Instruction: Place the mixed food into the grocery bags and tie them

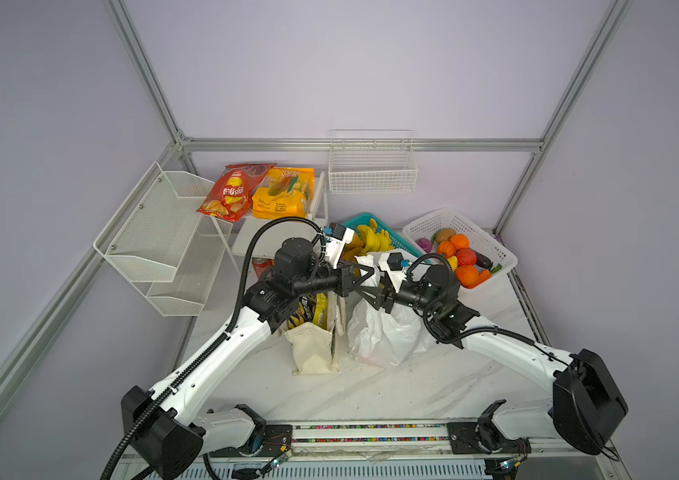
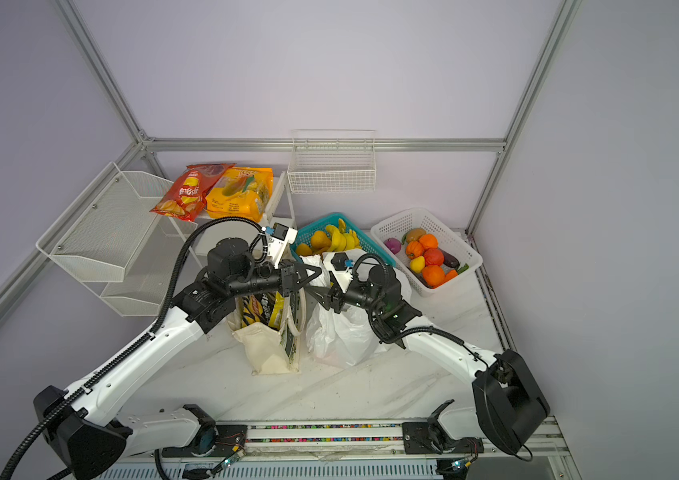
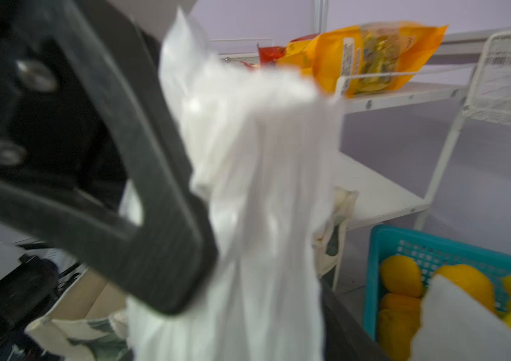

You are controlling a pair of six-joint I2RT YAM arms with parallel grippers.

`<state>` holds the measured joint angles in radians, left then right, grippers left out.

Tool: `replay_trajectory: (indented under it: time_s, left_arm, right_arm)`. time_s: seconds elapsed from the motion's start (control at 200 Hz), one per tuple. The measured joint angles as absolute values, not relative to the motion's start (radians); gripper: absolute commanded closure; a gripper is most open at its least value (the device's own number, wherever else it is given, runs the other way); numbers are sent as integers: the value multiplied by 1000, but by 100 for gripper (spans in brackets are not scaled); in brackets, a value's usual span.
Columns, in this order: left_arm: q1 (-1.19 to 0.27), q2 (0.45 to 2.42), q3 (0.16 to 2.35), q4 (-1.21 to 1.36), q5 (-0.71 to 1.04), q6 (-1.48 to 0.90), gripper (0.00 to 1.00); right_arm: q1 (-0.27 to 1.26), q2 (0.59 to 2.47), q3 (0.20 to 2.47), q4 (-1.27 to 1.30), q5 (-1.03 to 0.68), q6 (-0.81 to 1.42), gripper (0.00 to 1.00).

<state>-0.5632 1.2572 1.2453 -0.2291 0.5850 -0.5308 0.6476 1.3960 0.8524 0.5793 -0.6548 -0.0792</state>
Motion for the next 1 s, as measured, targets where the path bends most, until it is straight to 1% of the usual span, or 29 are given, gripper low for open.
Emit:
replay_trajectory:
  time_s: [0.055,0.125,0.145,0.165,0.185,0.235,0.275,0.42,0.51,0.585,0.645,0.795,0.925,1.0]
  left_arm:
    - [-563,1257,1245,-239,576,-531,100]
    - [-551,1258,1245,-253,572,-531,100]
    - [-550,1258,1245,-253,572,-531,100]
    - [-550,1258,1245,-255,572,-531,100]
    - [-550,1258,1245,-256,572,-531,100]
    - [-551,1258,1245,-256,573,-530,100]
    - [-551,1257,1245,-251,573,-528,100]
    - [-543,1255,1245,-244,569,-513,100]
    - [-542,1255,1245,-245,564,-505,100]
    - [-540,1254,1245,-246,562,-500,100]
    - [-538,1254,1245,-249,558,-494,100]
    - [-537,1254,1245,-255,545,-486,100]
    - [-537,1254,1245,-257,537,-485,100]
    - [-537,1254,1245,-257,534,-480,100]
  right_arm:
    - [646,1415,821,577,-687,-71,64]
    - [645,1402,760,572,-698,-69,65]
    - [645,1396,744,568,-695,-65,64]
    - [645,1385,729,561,-694,-64,61]
    - [644,1372,714,554,-688,-61,56]
    - [644,1324,692,518,-662,-52,37]
    - [644,1282,690,485,-633,-52,27]
    - [644,1121,764,353,-502,-58,11]
    - [644,1050,837,273,-419,-56,6]
    - [644,1007,887,198,-356,-57,6]
    - [644,975,913,140,-306,-56,6]
    - [644,892,960,1,-176,-54,10]
    - [644,904,1014,-88,-20,-83,10]
    - [648,937,1024,-114,49,-98,5]
